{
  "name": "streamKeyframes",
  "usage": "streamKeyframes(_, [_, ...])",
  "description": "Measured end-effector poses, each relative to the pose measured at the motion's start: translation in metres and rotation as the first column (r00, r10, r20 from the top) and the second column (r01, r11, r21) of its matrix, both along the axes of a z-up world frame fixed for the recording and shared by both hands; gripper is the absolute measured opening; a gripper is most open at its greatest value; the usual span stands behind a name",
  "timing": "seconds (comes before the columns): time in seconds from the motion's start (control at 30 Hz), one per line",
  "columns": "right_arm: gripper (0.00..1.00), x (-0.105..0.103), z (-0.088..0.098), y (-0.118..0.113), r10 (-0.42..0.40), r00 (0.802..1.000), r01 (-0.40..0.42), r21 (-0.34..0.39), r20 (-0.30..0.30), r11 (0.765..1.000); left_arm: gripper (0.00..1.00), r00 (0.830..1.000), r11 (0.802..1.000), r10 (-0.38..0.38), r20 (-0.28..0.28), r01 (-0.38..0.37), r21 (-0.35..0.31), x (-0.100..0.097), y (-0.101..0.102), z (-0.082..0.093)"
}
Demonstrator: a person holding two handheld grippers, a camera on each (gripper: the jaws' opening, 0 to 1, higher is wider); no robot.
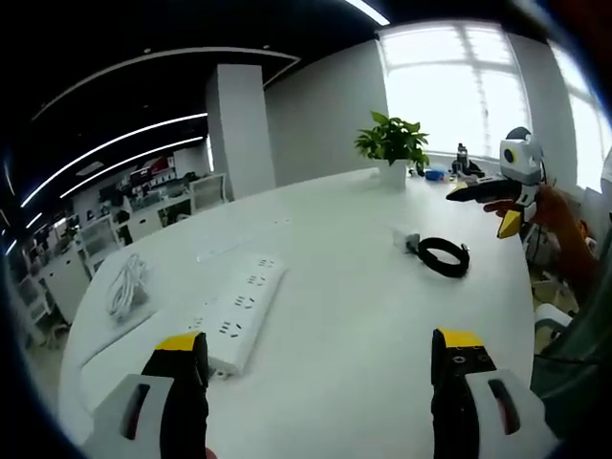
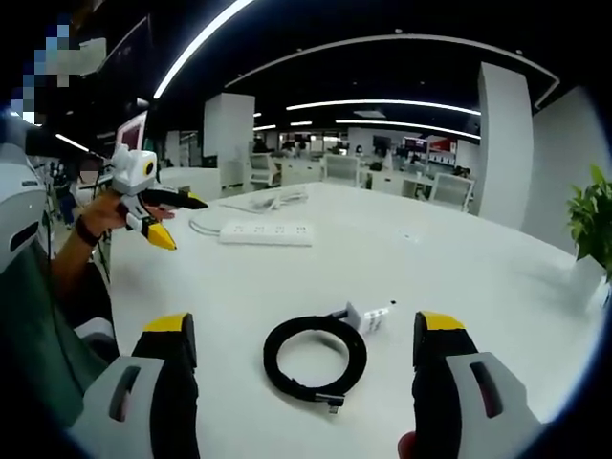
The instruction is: Straighten the power strip on the desk, plug the charger into it
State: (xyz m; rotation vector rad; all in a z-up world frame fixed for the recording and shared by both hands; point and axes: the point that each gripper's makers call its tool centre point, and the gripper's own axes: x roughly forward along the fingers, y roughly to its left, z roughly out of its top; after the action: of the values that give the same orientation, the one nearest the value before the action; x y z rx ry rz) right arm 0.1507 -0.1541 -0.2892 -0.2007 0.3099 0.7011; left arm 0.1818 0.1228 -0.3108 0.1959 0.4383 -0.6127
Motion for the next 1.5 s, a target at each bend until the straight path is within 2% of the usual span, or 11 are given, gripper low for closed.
streamKeyframes(0.47, [0.94,0.002,-0.001,0.004,0.002,1.0,-0.002,0.003,-0.004,1.0,0.99,1.0,0.999,0.019,0.019,-0.02,0.025,0.009,0.004,0.007])
streamKeyframes(0.6, [0.94,0.003,-0.003,0.003,-0.004,1.0,0.004,0.0,-0.008,1.0,0.99,1.0,0.999,0.017,0.008,-0.017,0.033,0.013,0.006,0.003])
streamKeyframes(0.73, [0.94,0.004,-0.005,0.003,-0.001,1.0,0.001,-0.003,-0.013,1.0,0.99,0.999,0.999,0.023,0.022,-0.023,0.024,0.017,0.007,0.006])
streamKeyframes(1.23, [0.94,0.007,-0.012,0.001,-0.008,1.0,0.008,0.0,-0.024,1.0,0.99,0.999,0.999,0.034,-0.015,-0.033,0.031,0.034,0.012,-0.007])
streamKeyframes(1.5, [0.94,0.007,-0.015,-0.004,-0.015,0.999,0.015,-0.004,-0.029,1.0,0.99,0.999,0.999,0.035,-0.008,-0.035,0.035,0.042,0.012,-0.004])
